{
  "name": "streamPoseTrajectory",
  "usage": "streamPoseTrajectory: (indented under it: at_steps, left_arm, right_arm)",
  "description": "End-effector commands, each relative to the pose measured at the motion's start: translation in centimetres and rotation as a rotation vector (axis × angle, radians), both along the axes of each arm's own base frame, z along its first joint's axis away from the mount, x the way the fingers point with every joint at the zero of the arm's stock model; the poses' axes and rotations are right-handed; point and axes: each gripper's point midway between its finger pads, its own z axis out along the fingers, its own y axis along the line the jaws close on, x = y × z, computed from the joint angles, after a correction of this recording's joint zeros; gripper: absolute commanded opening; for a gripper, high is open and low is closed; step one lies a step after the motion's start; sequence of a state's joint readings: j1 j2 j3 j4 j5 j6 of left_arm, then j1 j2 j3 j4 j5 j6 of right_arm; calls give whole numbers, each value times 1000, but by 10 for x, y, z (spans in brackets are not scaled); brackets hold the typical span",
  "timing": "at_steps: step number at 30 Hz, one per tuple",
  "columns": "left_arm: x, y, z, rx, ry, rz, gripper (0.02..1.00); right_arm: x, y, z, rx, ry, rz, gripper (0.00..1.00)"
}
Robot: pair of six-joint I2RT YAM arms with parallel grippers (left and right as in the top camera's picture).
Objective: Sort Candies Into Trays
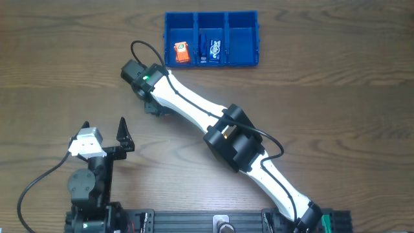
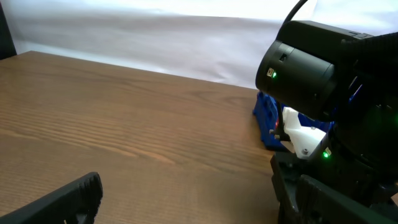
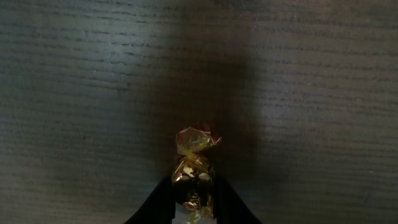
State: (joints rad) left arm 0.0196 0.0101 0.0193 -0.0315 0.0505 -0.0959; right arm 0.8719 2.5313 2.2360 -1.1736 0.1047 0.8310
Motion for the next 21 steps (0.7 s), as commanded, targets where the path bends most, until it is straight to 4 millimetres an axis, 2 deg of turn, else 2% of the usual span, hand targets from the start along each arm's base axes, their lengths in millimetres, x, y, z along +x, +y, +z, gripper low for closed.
streamPoseTrajectory:
  at_steps: [1, 2, 3, 6, 9, 12, 14, 17, 19, 21]
  left_arm:
    - [-1, 3, -16, 14, 53, 13, 998]
    - [-1, 3, -16, 14, 53, 13, 998]
    - [-1, 3, -16, 14, 53, 13, 998]
    - [-1, 3, -16, 14, 53, 13, 998]
    - [-1, 3, -16, 14, 53, 13, 998]
    - [-1, 3, -16, 14, 53, 13, 996]
    - [-1, 3, -16, 14, 53, 13, 998]
    - [-1, 3, -16, 14, 53, 13, 996]
    - [-1, 3, -16, 14, 53, 13, 998]
    - [-1, 3, -16, 14, 53, 13, 998]
  right_arm:
    - [9, -12, 24, -8, -36, -20, 183]
    - [12, -16, 37, -5, -57, -16, 180]
    - [17, -23, 65, 6, -96, -11, 183]
    - [25, -40, 115, 28, -168, -7, 183]
    - [36, -66, 159, 42, -235, -19, 183]
    - [56, -107, 196, 43, -301, -56, 185]
    - [72, -138, 211, 38, -331, -86, 185]
    - [103, -186, 219, 20, -370, -139, 185]
    - [122, -207, 218, 11, -393, -158, 185]
    - [137, -219, 215, 9, -413, -158, 198]
